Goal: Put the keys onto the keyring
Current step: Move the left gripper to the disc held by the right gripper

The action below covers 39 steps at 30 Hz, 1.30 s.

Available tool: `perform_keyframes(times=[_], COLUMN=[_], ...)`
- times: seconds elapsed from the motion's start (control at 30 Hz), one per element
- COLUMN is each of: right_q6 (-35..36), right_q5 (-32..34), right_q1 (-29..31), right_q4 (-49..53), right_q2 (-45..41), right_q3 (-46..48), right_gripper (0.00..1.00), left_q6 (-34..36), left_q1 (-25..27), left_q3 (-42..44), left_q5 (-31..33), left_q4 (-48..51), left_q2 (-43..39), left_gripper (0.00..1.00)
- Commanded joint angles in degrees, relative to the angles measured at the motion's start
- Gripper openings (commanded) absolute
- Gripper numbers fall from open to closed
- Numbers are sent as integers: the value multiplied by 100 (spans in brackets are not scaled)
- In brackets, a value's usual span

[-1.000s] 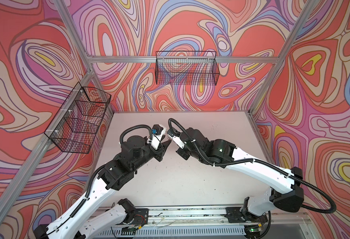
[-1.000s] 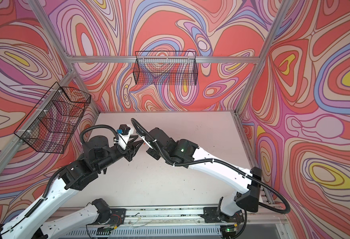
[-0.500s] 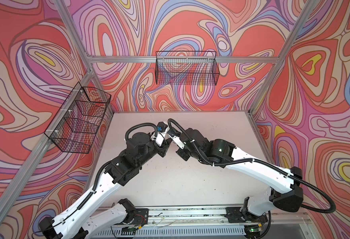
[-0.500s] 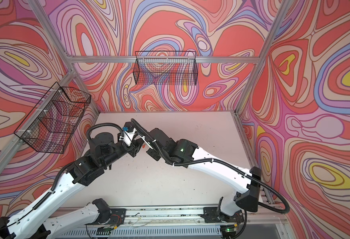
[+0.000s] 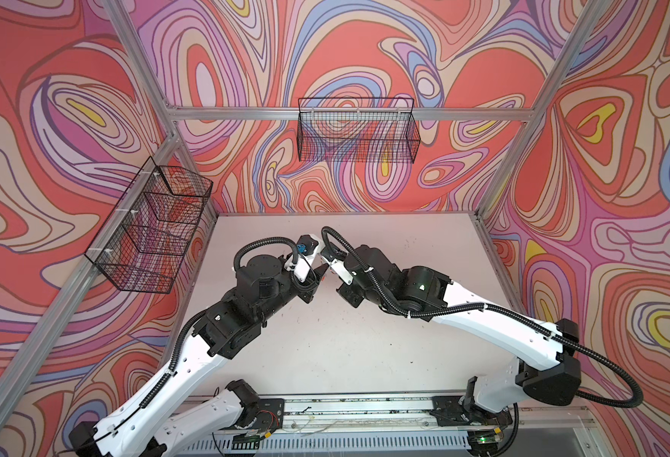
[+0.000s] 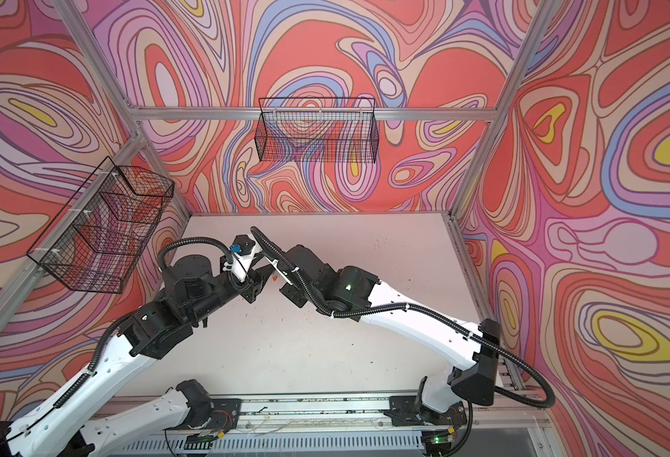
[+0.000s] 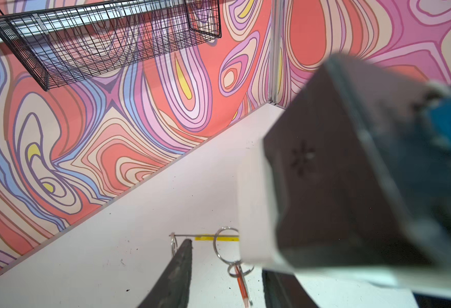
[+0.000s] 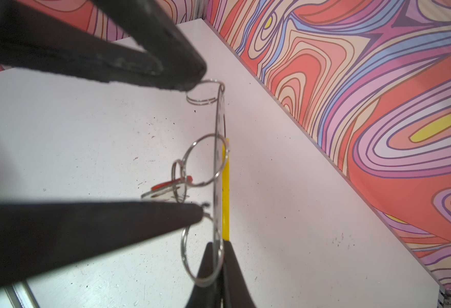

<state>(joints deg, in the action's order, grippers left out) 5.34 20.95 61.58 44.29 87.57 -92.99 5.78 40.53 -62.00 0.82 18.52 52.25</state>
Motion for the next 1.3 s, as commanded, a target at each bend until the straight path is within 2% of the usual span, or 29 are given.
perform_keyframes(times=[0.0, 0.7, 1.27], right_q6=[-53, 6, 18], right_q5=[-17, 1, 49], right_q1=[-6, -6, -1], right_q4=[-52, -140, -130], right_q2=[-112, -236, -225], right_q3=[43, 137, 141], right_gripper=[0, 0, 0], left_q6=[18, 168, 22], left_q1=[25, 25, 25], left_q3=[-246, -316, -187], left_q5=[-141, 30, -326], left_q4=[207, 306, 576], left_q2=[47, 312, 110], left_gripper=[45, 44, 44])
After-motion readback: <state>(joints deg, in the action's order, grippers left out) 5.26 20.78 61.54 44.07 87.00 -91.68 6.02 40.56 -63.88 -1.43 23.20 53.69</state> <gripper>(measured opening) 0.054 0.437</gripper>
